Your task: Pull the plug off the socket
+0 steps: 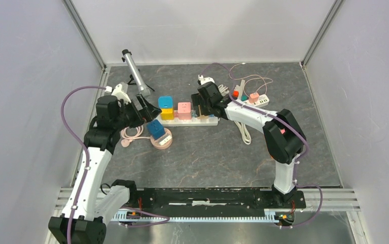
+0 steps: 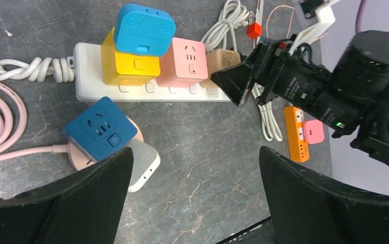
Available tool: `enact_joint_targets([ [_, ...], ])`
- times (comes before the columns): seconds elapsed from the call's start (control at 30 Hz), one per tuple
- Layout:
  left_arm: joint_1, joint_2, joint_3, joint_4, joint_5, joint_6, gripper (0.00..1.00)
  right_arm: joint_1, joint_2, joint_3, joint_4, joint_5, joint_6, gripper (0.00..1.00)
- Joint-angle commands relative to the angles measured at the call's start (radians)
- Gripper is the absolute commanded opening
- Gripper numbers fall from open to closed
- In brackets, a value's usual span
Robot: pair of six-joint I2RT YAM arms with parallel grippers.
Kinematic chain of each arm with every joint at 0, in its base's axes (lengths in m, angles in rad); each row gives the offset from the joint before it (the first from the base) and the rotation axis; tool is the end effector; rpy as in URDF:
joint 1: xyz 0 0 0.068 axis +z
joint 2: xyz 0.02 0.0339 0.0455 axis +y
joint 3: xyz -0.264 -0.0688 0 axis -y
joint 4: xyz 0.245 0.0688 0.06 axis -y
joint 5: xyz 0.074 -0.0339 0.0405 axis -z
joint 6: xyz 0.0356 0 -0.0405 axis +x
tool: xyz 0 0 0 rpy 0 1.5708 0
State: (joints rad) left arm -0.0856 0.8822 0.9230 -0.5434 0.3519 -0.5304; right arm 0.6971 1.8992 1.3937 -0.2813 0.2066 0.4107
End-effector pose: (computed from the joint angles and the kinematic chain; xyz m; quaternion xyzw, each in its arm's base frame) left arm 0.1870 -0.0284 0.3355 -0.1000 0.8462 -0.2955 0.4319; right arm 0.3309 0.2675 0.2202 -0.0922 0.9154 0.1188 0.3733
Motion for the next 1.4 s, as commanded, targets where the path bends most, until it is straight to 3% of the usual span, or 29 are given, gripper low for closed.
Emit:
enact_joint_targets([
  [0.0, -0.008, 0.015, 0.026, 0.084, 0.033, -0.010, 0.99, 0.012, 0.055, 0.064, -0.066, 0.124, 0.001, 0.81],
  [0.17, -0.075, 0.051, -0.021, 0.182, 0.010, -0.099, 0.98, 0.021, 0.077, 0.080, -0.072, 0.156, -0.004, 0.70],
  [0.4, -0.309, 0.197, 0.033, 0.201, -0.224, -0.150, 0.96, 0.027, -0.031, -0.039, -0.096, 0.215, -0.006, 0.62],
  [0.7, -0.427, 0.391, 0.097, 0.235, -0.273, -0.226, 0.84, 0.027, -0.208, -0.276, -0.067, 0.109, 0.032, 0.62],
  [0.87, -0.483, 0.458, 0.122, 0.266, -0.300, -0.249, 0.82, 0.025, -0.200, -0.246, -0.068, 0.104, 0.021, 0.79],
  [1.0, -0.534, 0.509, 0.154, 0.271, -0.347, -0.219, 0.82, 0.024, -0.191, -0.179, -0.100, 0.136, -0.024, 0.84],
  [1.13, -0.568, 0.568, 0.185, 0.250, -0.452, -0.227, 0.79, 0.021, -0.208, -0.192, -0.083, 0.154, -0.011, 0.84],
  [1.37, -0.587, 0.654, 0.259, 0.199, -0.508, -0.183, 0.62, 0.010, -0.230, -0.262, -0.014, 0.154, 0.037, 0.75],
])
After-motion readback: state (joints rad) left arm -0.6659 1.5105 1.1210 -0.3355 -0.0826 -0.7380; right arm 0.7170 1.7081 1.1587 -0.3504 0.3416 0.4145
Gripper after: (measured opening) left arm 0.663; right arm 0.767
